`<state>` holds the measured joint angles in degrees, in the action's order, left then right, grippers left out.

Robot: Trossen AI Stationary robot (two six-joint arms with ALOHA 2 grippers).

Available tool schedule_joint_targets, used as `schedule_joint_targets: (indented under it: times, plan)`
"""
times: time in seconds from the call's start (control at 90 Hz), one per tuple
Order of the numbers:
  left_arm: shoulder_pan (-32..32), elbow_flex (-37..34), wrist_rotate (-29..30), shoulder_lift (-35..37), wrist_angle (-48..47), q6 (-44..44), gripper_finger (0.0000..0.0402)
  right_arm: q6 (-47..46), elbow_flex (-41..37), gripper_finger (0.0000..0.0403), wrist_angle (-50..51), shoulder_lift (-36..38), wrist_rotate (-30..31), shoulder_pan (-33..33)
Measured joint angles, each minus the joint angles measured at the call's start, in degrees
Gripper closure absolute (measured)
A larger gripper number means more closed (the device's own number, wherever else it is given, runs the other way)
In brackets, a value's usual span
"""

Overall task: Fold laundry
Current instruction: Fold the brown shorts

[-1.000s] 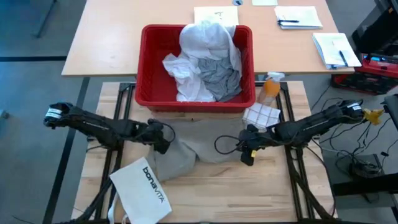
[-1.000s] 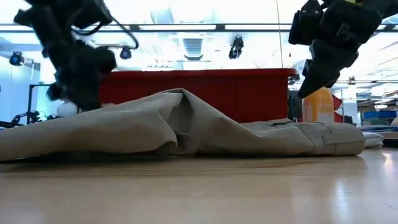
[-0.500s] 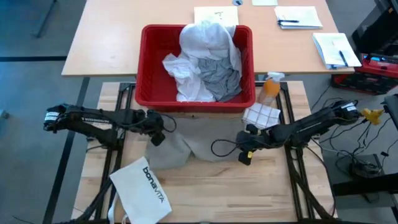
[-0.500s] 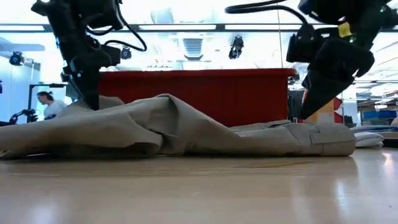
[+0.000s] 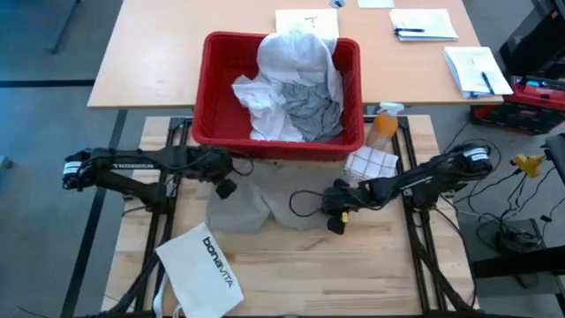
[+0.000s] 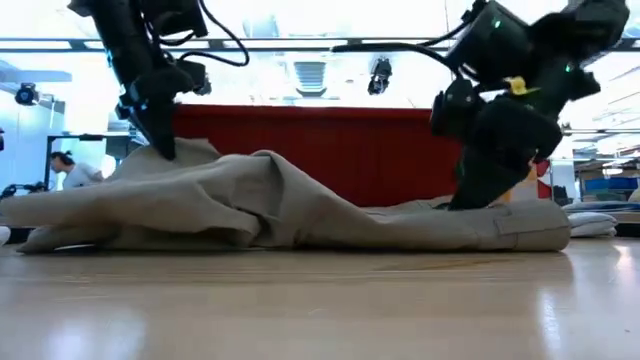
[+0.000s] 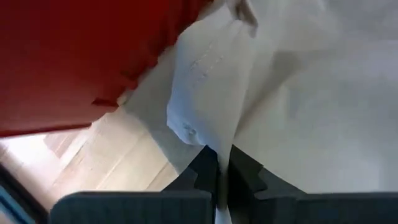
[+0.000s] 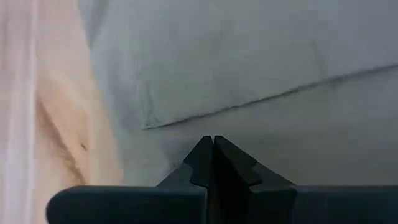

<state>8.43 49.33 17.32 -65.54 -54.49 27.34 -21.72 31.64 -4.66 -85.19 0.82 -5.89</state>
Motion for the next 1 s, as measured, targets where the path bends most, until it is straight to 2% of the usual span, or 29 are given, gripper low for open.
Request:
schedule_joint_targets:
  times: [0.156,0.278,0.422,0.5,0.611,0.722,0.822,0.933,1.0]
  plan:
    - [0.0,-0.2,-3.1,0.0,-2.7,0.1,0.0401,-2.1,-1.5,0.0403,-0.8,0.0,0.6,-1.3]
    - [0.0,-0.2,-10.7,0.0,-1.7,0.2,0.0398,-5.7,-3.8,0.0403,1.1,2.8,0.2,-3.7]
    - [-0.7,-0.3,-23.5,0.0,3.6,3.4,0.0381,-8.2,-6.2,0.0403,3.3,8.0,-1.8,-9.1]
    - [-2.2,-0.3,-26.3,0.0,5.7,6.2,0.0367,-10.1,-6.5,0.0403,5.6,10.7,-1.6,-12.3]
    - [-4.8,-0.3,-25.7,0.0,6.5,9.4,0.0323,-11.9,-6.6,0.0403,10.2,13.4,0.9,-16.0]
    - [-7.6,-0.3,-23.5,0.2,7.0,12.4,0.0247,-14.6,-6.7,0.0403,14.8,14.8,3.8,-17.6]
    - [-10.1,-0.3,-17.2,0.9,6.7,16.1,0.0159,-15.5,-7.0,0.0403,15.1,15.1,3.8,-18.3]
    - [-11.1,-0.3,-6.7,1.1,4.7,19.1,0.0065,-15.8,-7.0,0.0403,15.1,15.0,3.8,-18.5]
    - [-10.8,-0.3,-5.3,0.9,4.6,19.0,0.0029,-15.6,-7.0,0.0403,15.1,15.0,3.8,-18.5]
